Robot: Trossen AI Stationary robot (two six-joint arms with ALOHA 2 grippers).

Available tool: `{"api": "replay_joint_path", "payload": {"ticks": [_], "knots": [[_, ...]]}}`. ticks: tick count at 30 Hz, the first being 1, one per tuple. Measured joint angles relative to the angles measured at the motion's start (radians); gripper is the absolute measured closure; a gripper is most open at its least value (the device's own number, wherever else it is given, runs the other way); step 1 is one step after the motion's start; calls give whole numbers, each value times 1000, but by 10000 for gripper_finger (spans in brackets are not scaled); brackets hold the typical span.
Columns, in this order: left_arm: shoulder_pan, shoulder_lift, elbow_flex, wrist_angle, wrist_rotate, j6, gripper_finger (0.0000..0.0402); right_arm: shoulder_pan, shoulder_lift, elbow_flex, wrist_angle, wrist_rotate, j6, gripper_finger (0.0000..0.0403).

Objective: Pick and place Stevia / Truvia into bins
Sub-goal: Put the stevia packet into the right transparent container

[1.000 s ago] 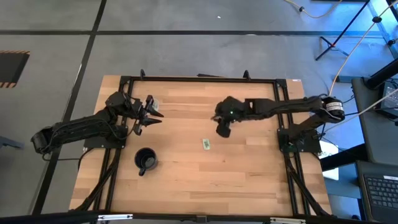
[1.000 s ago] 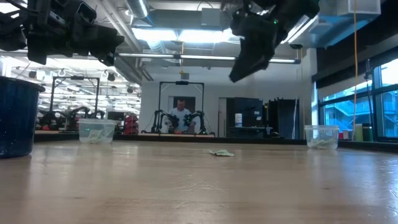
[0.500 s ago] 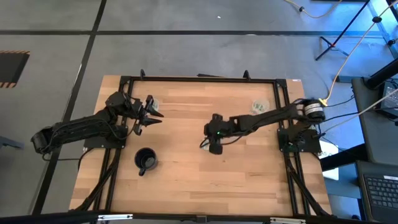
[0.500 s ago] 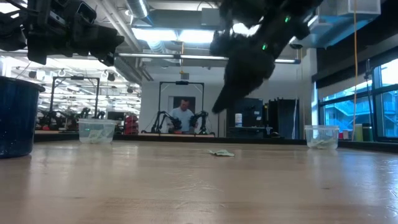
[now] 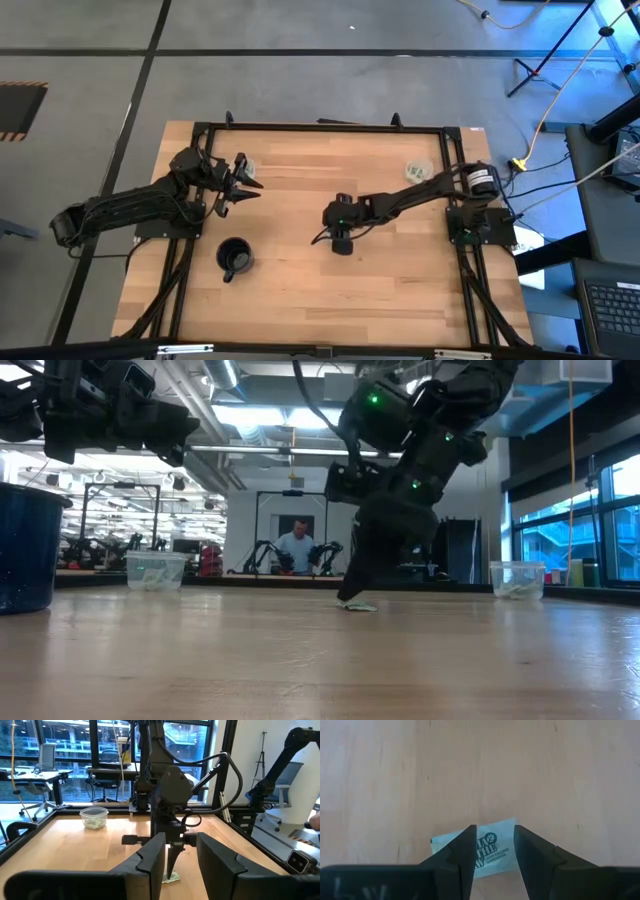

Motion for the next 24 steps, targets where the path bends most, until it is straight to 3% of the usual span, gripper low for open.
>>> {"api": "replay_joint_path", "payload": {"ticks": [11, 24], "knots": [[0, 0, 0, 0, 0, 0, 295, -1, 38, 4, 27, 0, 7, 277], [0, 0, 0, 0, 0, 0, 295, -2, 38, 3, 19, 1, 6, 357]]}}
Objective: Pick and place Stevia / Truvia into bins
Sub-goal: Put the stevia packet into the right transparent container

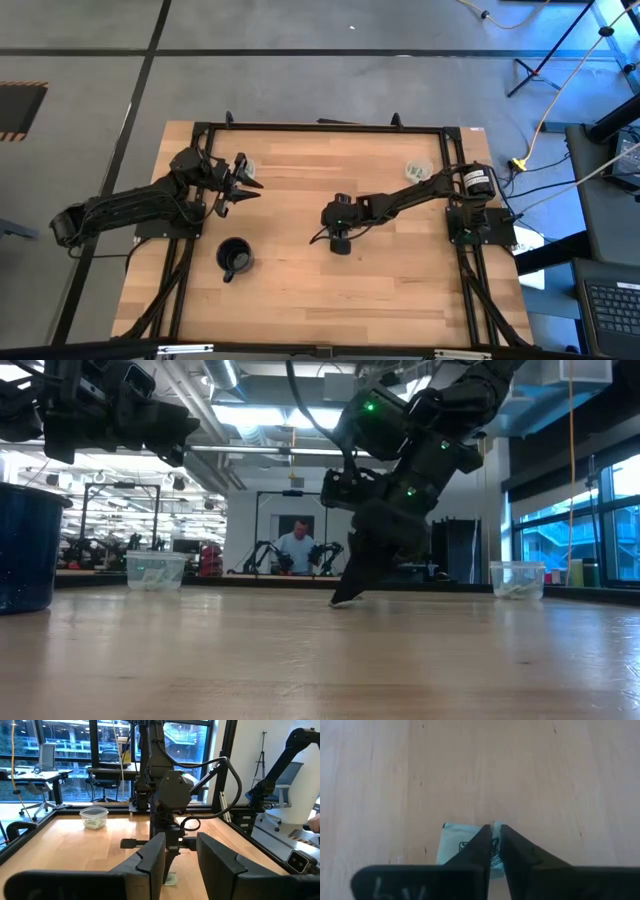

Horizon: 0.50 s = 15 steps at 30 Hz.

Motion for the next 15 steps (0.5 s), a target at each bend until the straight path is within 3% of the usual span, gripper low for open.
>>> {"api": "replay_joint_path", "payload": {"ticks": [15], "knots": [[0, 0, 0, 0, 0, 0, 295, 0, -7, -1, -7, -1, -1, 399]]}}
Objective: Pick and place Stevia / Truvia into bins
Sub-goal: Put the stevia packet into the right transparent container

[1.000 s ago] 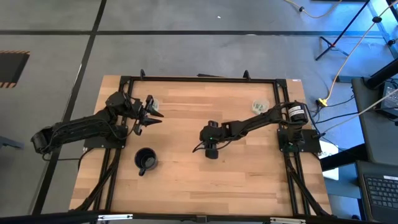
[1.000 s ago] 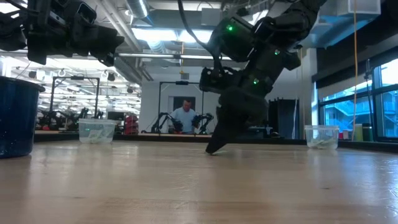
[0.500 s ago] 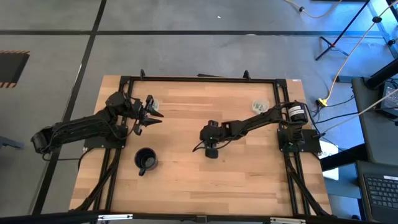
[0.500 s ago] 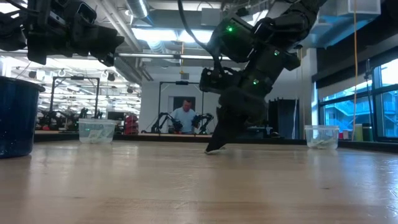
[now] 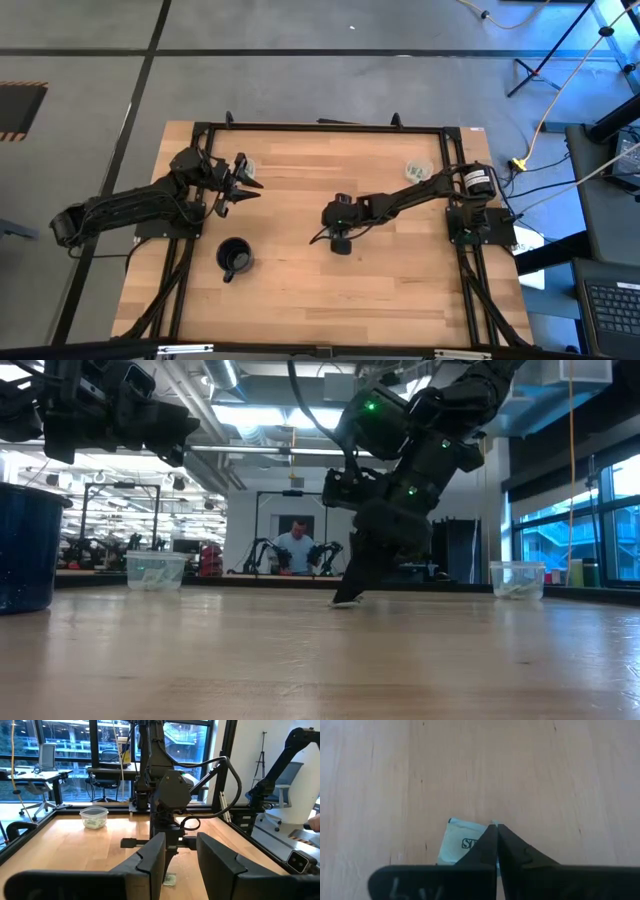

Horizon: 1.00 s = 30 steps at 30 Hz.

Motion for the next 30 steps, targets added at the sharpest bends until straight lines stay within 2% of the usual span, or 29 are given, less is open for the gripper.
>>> {"api": "replay_joint_path", "payload": {"ticks": [6, 11, 15, 18, 20, 26, 30], "knots": [[0, 0, 0, -5, 0, 0, 295, 0, -63, -4, -89, -3, 6, 399], [0, 0, 0, -5, 0, 0, 295, -7, -238, -2, -274, 38, 122, 400], [0, 0, 0, -4, 0, 1, 295, -22, -401, -1, -473, 200, 284, 399], [0, 0, 0, -6, 0, 16, 295, -35, -512, -1, -690, 384, 476, 399], [0, 0, 0, -6, -1, 23, 295, -54, -577, -2, -824, 451, 605, 399], [0, 0, 0, -11, -3, 26, 295, -151, -681, -2, -1143, 464, 887, 398], [0, 0, 0, -11, -2, 26, 295, -233, -686, -26, -1177, 457, 901, 398]]}}
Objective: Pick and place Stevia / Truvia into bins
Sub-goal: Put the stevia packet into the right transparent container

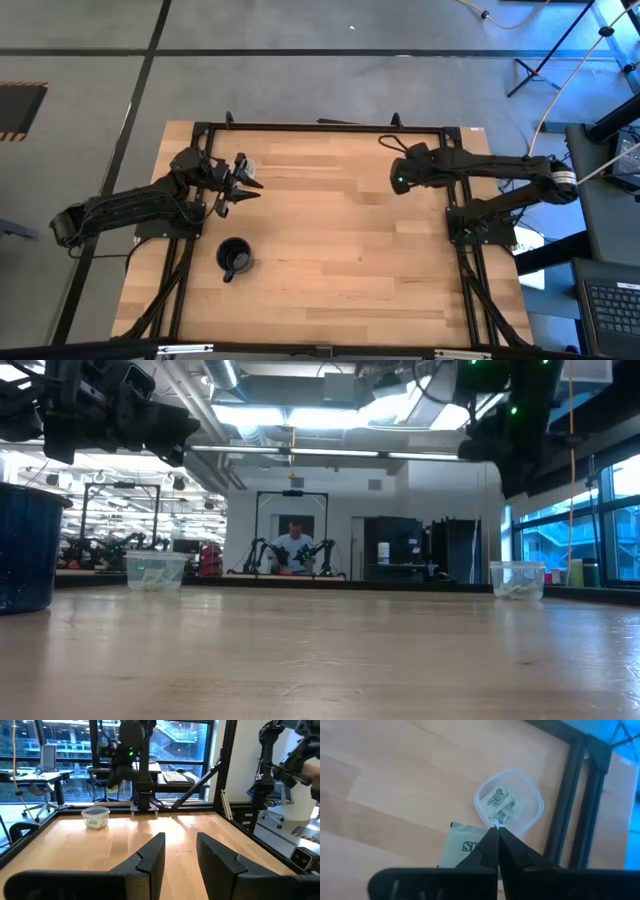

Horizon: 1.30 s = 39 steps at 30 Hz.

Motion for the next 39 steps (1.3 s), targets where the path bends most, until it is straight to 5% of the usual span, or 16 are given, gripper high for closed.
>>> {"api": "replay_joint_path", "payload": {"ticks": [20, 31, 39], "knots": [[0, 0, 0, -8, -1, 0, 295, -409, -1, -362, 492, -45, -253, 400], [0, 0, 0, -8, -1, 0, 295, -437, -1, -451, 589, -73, -277, 391], [0, 0, 0, -8, -1, 0, 295, -437, -1, -440, 593, -85, -309, 334]]}}
